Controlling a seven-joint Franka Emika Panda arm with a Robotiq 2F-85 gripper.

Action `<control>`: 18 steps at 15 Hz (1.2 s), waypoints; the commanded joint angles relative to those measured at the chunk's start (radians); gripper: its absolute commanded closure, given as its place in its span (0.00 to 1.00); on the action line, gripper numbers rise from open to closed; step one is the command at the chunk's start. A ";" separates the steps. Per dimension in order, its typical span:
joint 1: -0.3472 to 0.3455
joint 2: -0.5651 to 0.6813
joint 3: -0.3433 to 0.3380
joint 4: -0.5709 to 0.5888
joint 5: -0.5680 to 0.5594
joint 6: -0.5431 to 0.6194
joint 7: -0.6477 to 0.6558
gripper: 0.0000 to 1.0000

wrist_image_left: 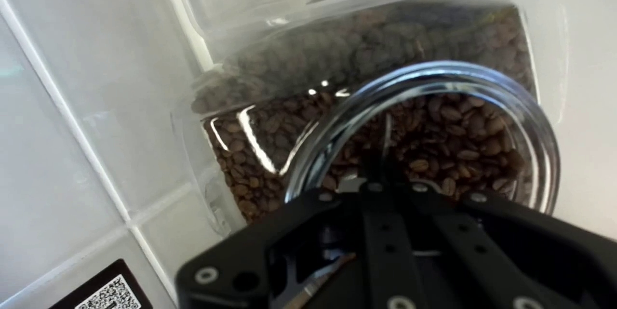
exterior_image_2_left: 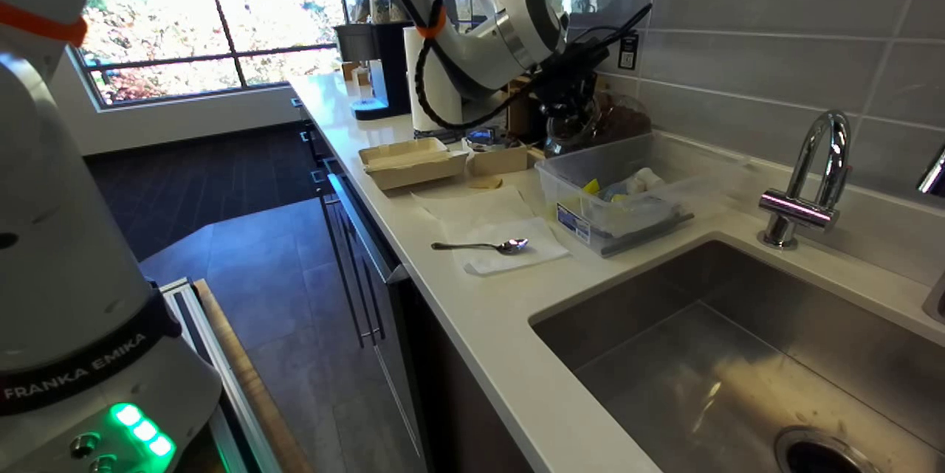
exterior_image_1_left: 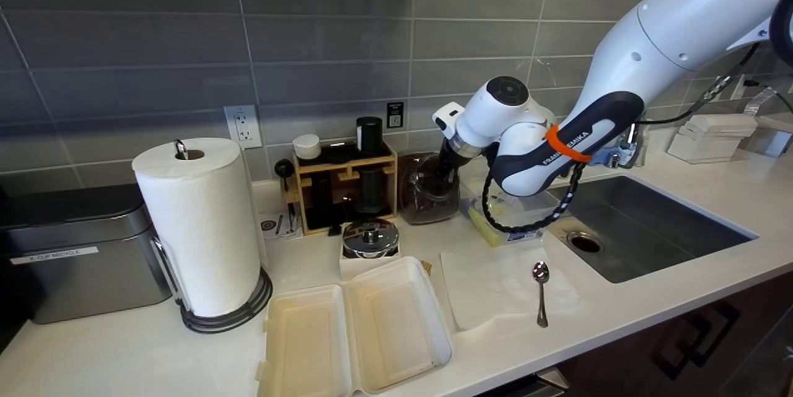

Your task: Take one scoop of coffee grounds using the scooper in the coffee jar, empty the scoop onto the napkin then place the scooper back in the jar

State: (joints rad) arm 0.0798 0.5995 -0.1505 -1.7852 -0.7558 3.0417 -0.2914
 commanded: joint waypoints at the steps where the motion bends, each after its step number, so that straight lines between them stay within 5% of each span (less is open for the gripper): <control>1: 0.032 -0.022 -0.031 -0.018 0.006 -0.048 0.062 0.99; 18: 0.041 -0.085 -0.001 -0.086 0.059 -0.177 0.286 0.99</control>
State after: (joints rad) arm 0.1189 0.5410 -0.1604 -1.8302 -0.7262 2.8989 -0.0317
